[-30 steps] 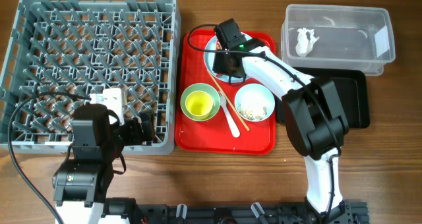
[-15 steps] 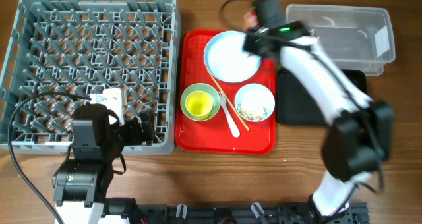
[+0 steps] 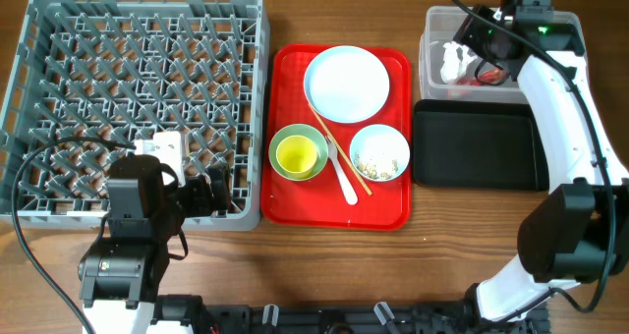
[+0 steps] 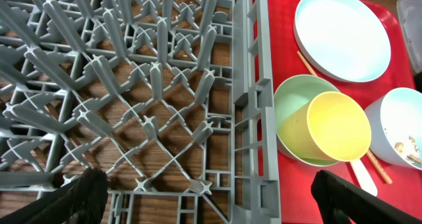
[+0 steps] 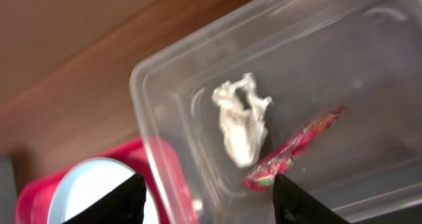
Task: Sort waste into correct bins and load items into the dishwasher rack
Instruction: 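Move the right gripper to the white bowl and grasp its rim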
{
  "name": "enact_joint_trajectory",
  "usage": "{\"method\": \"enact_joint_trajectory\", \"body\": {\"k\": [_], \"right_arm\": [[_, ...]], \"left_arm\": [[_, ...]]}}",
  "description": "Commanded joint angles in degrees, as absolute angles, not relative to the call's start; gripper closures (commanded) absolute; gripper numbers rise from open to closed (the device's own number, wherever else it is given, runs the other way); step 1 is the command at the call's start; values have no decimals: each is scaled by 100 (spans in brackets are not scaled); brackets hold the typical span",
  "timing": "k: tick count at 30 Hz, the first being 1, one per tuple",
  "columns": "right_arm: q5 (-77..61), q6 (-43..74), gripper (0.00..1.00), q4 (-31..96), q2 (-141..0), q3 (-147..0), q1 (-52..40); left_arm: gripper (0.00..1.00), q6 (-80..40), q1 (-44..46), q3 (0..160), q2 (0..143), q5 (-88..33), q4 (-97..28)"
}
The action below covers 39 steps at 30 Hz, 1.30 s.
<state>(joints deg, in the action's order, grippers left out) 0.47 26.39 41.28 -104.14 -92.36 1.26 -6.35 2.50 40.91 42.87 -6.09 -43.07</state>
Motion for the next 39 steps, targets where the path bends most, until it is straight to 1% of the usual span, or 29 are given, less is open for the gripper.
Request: {"method": "enact_joint_trajectory", "body": {"k": [1, 5, 10, 14, 16, 18, 22, 30, 34, 39], "right_arm": [[-939, 1695, 36, 4626, -10077, -9266, 115], [-1376, 1164, 34, 5472, -9677, -9266, 115], [-1382, 757, 35, 6637, -9008, -9227, 115], [-1472, 746, 33, 6928, -8431, -8844, 93], [-1761, 746, 29, 6855, -7985, -8315, -49], [-1927, 768, 28, 6726, -7778, -7948, -248], [-1900, 1070, 28, 6364, -7804, -7577, -827], [-1048, 2121, 29, 5269, -8840, -7531, -2261], [-613, 2456, 30, 5013, -9542, -7531, -2633], [-600, 2987, 37, 4755, -10385, -7531, -2821]], "left_arm": [[0, -687, 235, 4209, 4283, -701, -4272], [0, -687, 235, 4209, 4283, -698, -4270], [0, -687, 235, 4209, 4283, -701, -4274], [0, -690, 235, 4209, 4283, -701, -4274], [0, -690, 235, 4209, 4283, -701, -4294], [0, -690, 235, 4209, 4283, -701, -4294], [0, -687, 235, 4209, 4283, -701, -4294], [0, -690, 235, 4209, 4283, -701, -4294], [0, -687, 235, 4209, 4283, -701, -4294], [0, -690, 235, 4209, 4283, -701, -4296]]}}
